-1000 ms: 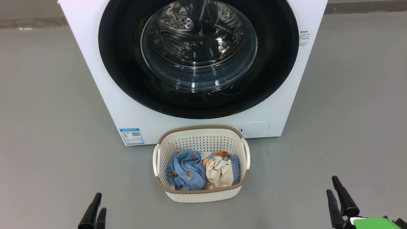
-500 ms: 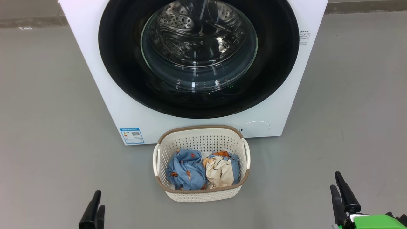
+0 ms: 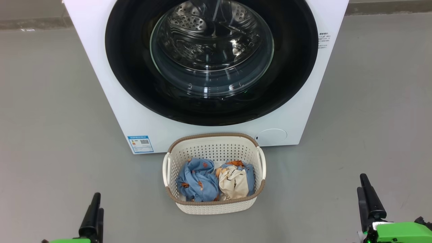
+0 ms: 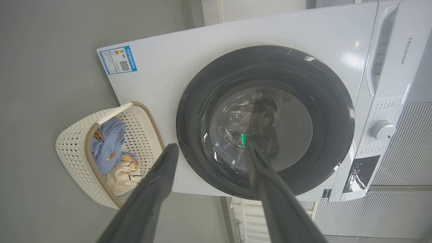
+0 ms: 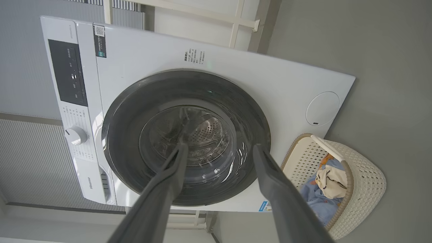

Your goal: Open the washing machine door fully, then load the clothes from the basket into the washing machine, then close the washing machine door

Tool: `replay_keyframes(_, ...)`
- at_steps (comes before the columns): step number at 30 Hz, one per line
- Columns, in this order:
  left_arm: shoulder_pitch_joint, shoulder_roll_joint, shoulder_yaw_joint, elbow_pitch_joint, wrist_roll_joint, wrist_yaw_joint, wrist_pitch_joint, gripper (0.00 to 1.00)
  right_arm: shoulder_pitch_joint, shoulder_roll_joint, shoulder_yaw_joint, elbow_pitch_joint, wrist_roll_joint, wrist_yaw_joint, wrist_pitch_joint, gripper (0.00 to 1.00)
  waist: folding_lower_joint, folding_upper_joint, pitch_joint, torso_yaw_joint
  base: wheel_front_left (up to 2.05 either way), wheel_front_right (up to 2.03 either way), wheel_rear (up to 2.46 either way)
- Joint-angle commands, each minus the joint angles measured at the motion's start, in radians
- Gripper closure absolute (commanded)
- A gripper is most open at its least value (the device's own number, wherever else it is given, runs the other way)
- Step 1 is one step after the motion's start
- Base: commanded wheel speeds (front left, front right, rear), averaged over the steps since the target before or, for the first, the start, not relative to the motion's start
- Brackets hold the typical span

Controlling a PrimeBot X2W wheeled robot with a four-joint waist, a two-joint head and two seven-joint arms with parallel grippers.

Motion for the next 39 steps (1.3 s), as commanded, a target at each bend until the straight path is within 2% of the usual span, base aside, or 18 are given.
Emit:
replay_keyframes(1, -0.045, 0.017, 0.018, -0.039, 0.018, -0.004, -0.013, 0.00, -0.046, -0.009, 0.005, -0.037, -0.030, 0.001, -0.012, 0.00, -0.0001, 0.0000, 0.000, 0.000, 0.00, 0.00, 0.00)
replay_keyframes(14, -0.061, 0.019, 0.041, -0.124, 0.125, 0.021, -0.048, 0.00, -0.062, -0.010, 0.010, -0.098, -0.141, 0.001, -0.047, 0.00, -0.0001, 0.0000, -0.003, 0.004, 0.00, 0.00, 0.00)
replay_keyframes(24, -0.068, 0.021, 0.044, -0.209, 0.239, 0.066, -0.076, 0.00, -0.074, -0.011, 0.013, -0.150, -0.224, 0.001, -0.076, 0.00, -0.0001, 0.0000, -0.003, 0.007, 0.00, 0.00, 0.00)
replay_keyframes(39, -0.073, 0.024, -0.003, -0.330, 0.535, 0.148, -0.120, 0.00, -0.092, -0.013, 0.021, -0.238, -0.401, 0.001, -0.120, 0.00, -0.0001, 0.0000, -0.003, 0.010, 0.00, 0.00, 0.00)
